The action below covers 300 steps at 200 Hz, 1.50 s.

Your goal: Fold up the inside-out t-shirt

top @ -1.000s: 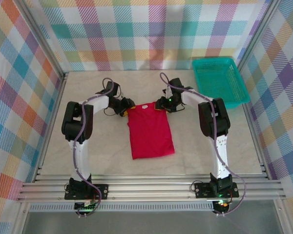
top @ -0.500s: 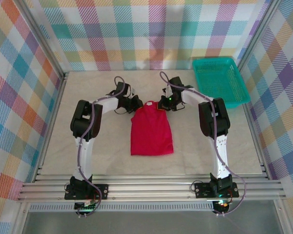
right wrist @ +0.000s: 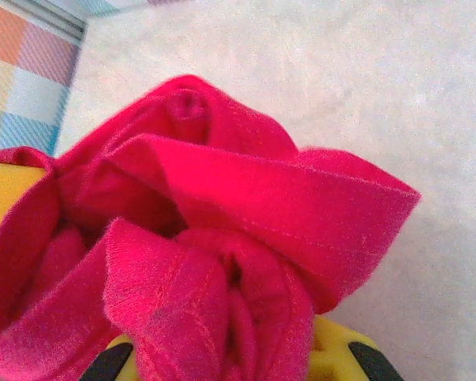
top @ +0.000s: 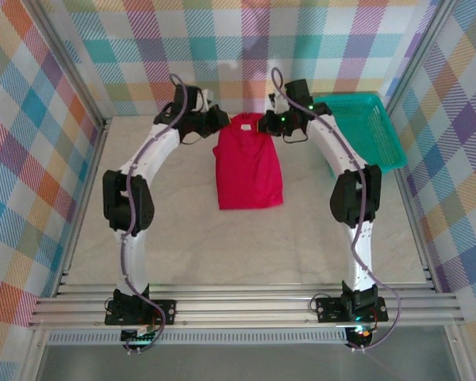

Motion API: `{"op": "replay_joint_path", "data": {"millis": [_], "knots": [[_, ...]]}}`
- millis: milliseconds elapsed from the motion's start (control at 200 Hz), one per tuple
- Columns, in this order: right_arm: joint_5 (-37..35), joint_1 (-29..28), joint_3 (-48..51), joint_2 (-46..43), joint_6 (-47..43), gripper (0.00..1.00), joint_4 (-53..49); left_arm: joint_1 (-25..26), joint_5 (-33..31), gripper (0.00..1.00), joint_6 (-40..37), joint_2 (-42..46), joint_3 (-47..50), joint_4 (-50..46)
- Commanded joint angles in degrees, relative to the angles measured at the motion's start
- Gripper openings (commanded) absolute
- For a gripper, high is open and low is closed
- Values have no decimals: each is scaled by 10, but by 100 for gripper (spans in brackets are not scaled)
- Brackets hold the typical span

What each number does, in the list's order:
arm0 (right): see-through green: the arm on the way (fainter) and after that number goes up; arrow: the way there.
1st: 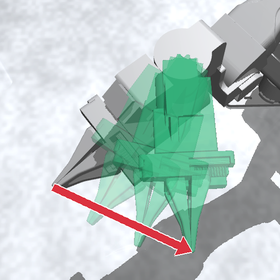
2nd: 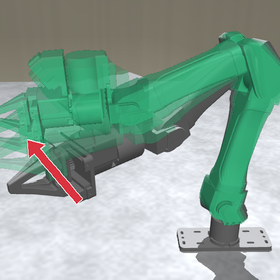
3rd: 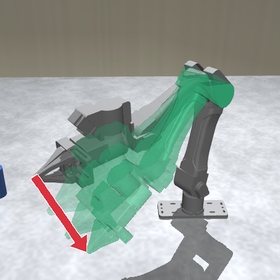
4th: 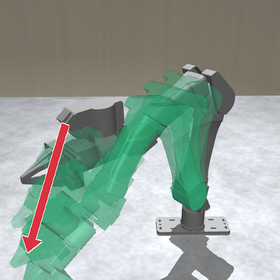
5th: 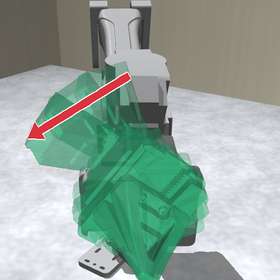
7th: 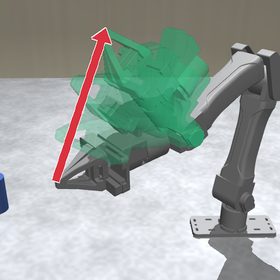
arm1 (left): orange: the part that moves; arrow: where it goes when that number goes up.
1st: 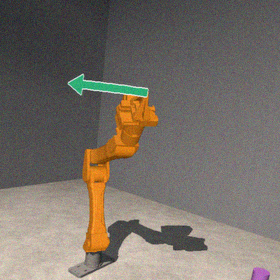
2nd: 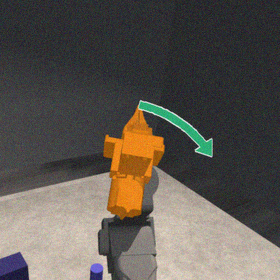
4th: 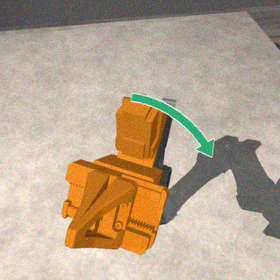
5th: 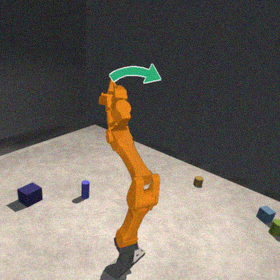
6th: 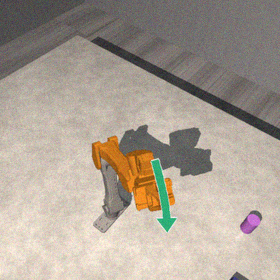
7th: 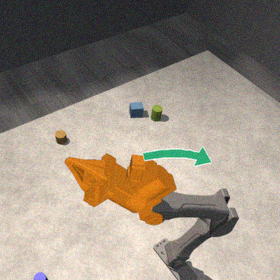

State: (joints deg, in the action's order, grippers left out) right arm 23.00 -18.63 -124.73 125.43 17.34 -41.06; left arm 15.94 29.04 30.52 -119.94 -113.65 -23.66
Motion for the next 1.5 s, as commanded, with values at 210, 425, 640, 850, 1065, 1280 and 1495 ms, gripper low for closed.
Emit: {"op": "replay_joint_path", "data": {"millis": [210,425,640,850,1065,1280,1495], "knots": [[40,-11,350,-248,17,4,150,19,-22,0,-9,237,265,112],[31,-57,653,-361,76,3,255,84,-72,0,51,358,567,234],[-21,-58,700,-388,69,4,244,99,-116,0,60,373,640,249],[-86,-51,580,-271,40,5,202,97,-125,0,16,239,532,214],[-122,-30,490,-169,16,4,173,68,-135,0,-1,131,452,194],[-132,-18,421,-75,2,7,145,50,-159,0,-22,54,389,168],[-129,-10,371,-47,-8,19,111,47,-164,3,-47,34,346,136]]}}
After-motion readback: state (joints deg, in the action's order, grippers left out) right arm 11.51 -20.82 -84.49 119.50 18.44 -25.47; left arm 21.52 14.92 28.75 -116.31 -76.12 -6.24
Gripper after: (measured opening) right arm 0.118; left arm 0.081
